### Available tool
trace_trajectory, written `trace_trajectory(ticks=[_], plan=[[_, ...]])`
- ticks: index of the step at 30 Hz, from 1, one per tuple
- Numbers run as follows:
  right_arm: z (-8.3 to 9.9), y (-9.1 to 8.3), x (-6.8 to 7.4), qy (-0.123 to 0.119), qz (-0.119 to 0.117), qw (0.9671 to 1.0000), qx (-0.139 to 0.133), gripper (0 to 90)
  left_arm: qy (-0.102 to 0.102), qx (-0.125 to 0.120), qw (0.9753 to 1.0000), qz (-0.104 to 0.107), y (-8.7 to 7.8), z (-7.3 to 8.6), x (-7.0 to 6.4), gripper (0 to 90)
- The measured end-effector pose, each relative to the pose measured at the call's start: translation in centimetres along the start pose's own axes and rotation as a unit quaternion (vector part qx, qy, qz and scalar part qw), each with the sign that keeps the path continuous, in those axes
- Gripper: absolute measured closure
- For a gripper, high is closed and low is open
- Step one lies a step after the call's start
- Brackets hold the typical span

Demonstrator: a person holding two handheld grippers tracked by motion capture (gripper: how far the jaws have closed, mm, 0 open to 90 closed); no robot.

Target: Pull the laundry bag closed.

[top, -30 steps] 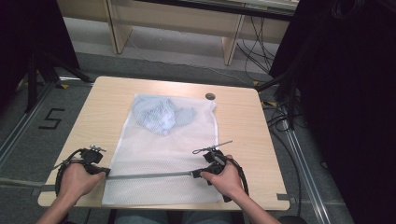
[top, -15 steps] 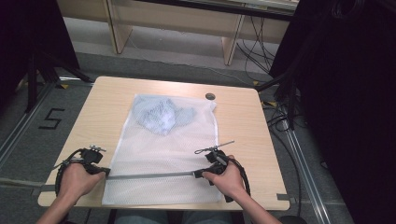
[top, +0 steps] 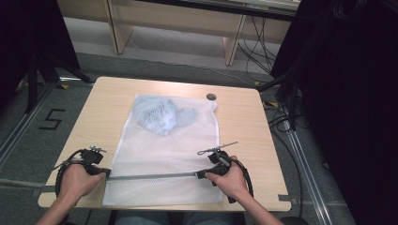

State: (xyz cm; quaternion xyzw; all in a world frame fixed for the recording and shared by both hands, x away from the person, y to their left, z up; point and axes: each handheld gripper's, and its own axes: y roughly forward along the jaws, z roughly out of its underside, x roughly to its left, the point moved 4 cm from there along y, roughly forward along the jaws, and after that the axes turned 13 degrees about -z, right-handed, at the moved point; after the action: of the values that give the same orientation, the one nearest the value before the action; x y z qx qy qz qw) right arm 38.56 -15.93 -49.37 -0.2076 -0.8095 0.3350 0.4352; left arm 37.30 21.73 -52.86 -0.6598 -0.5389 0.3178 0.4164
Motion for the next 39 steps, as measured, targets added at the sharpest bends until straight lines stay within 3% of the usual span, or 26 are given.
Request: trace_trajectory(ticks=[1,3,4,5,6,9,10,16,18,20,24,31,33,35,39], plan=[[-0.1,0.0,-0.3,-0.017,0.001,0.9998,-0.007,86.8,-0.005,-0.002,1.0,0.002,0.0,0.0,-0.1,90.0],[0.0,-0.1,-0.2,-0.004,-0.001,1.0,-0.006,86.8,-0.002,0.003,1.0,0.0,-0.1,0.0,-0.1,90.0],[-0.1,-0.1,-0.4,-0.02,-0.004,0.9998,-0.009,86.8,-0.007,-0.003,1.0,0.001,0.0,0.0,-0.1,90.0],[0.0,-0.2,-0.4,-0.008,0.002,0.9999,-0.006,86.8,-0.004,-0.002,1.0,-0.001,0.0,0.0,-0.1,90.0],[0.0,-0.2,-0.5,-0.016,0.003,0.9998,-0.008,86.8,-0.004,-0.002,1.0,-0.001,0.0,0.0,-0.1,90.0],[0.2,-0.4,-0.5,-0.001,0.002,1.0,-0.008,86.8,-0.001,0.0,1.0,0.0,0.0,0.0,0.0,90.0],[0.1,-0.4,-0.7,-0.013,0.004,0.9998,-0.011,86.8,0.0,0.0,1.0,-0.001,0.0,0.0,0.0,90.0],[0.3,-0.6,-0.7,0.001,0.002,1.0,-0.009,86.8,-0.005,-0.003,1.0,0.001,0.0,0.0,-0.1,90.0],[0.3,-0.7,-1.0,-0.012,0.005,0.9999,-0.01,86.8,-0.006,-0.003,1.0,0.001,0.0,0.0,-0.1,90.0],[0.4,-0.9,-1.0,0.001,0.002,1.0,-0.009,86.8,-0.005,0.0,1.0,0.001,0.0,0.0,-0.1,90.0],[0.4,-1.0,-1.2,-0.008,0.001,0.9999,-0.014,86.8,-0.005,-0.003,1.0,0.001,0.0,0.0,-0.1,90.0],[0.6,-1.2,-1.3,0.006,0.007,0.9999,-0.011,86.8,-0.005,-0.003,1.0,0.001,0.0,0.0,-0.1,89.9],[0.6,-1.3,-1.5,-0.004,0.014,0.9998,-0.017,86.8,-0.004,-0.003,1.0,0.0,0.0,0.0,-0.1,90.0],[0.7,-1.5,-1.5,0.005,0.013,0.9998,-0.012,86.8,-0.005,-0.003,1.0,0.001,0.0,0.0,-0.1,90.0],[0.7,-1.6,-1.8,-0.001,0.014,0.9998,-0.016,86.8,-0.004,-0.001,1.0,0.001,0.0,0.0,0.0,90.0]])
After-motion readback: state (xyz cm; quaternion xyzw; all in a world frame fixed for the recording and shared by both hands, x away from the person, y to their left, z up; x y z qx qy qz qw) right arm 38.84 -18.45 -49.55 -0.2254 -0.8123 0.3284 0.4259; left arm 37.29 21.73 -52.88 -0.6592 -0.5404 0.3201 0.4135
